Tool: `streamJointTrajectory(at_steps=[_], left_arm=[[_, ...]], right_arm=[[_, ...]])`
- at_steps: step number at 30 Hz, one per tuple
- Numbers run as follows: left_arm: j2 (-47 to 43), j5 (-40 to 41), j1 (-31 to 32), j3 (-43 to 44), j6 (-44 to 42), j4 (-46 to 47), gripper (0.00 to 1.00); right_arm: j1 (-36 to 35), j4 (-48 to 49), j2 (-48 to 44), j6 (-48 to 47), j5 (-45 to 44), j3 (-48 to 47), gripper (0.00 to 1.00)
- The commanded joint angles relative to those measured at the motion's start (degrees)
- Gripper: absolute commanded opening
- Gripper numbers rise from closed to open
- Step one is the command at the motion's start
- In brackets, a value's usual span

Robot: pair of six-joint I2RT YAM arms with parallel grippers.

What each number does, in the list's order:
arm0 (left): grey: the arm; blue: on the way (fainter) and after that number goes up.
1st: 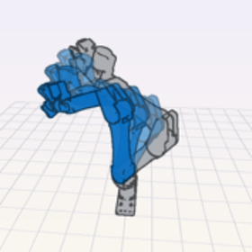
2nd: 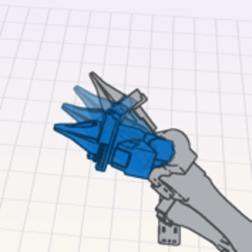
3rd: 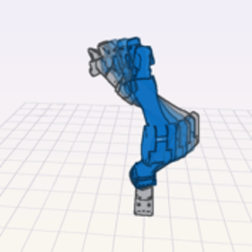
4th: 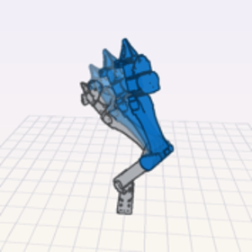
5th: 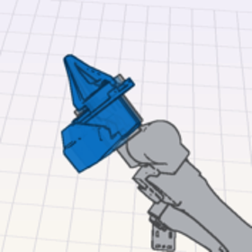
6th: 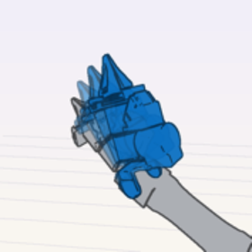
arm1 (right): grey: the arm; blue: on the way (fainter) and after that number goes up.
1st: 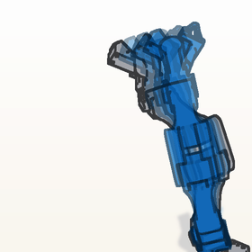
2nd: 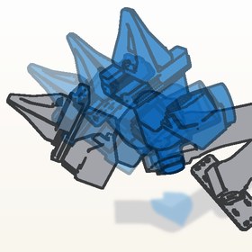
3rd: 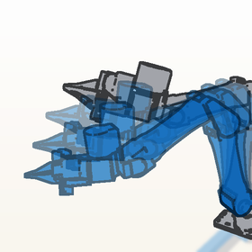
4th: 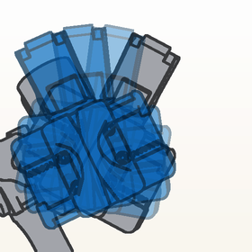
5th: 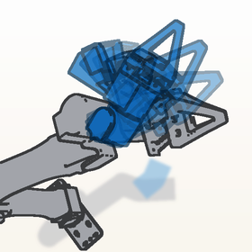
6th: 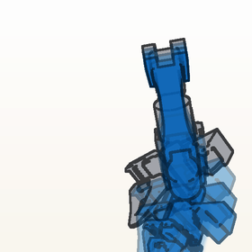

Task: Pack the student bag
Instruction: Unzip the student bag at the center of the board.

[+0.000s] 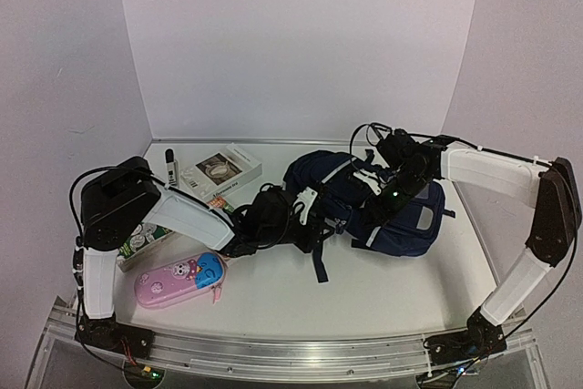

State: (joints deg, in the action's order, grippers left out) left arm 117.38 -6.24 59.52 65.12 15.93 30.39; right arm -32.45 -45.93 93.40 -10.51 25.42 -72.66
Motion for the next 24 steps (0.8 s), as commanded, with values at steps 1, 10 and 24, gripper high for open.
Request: streamJointTrajectory(at_steps=[1,10,24], left_arm=[[0.1,0.1,0.9,0.9,-1.5,2.5,0.29],[1.5,0.4,1.8,3.9,-3.0,1.8,0.29],[1.3,5.7,1.8,3.6,-2.3,3.2,0.11]], right_arm=[[-0.3,1.6,-2.1,0.6,3.4,-3.5,0.00],[-0.4,1.6,-2.1,0.6,3.9,-3.3,0.00],[-0.4,1.5,-2.6,0.6,4.4,-2.6,0.00]])
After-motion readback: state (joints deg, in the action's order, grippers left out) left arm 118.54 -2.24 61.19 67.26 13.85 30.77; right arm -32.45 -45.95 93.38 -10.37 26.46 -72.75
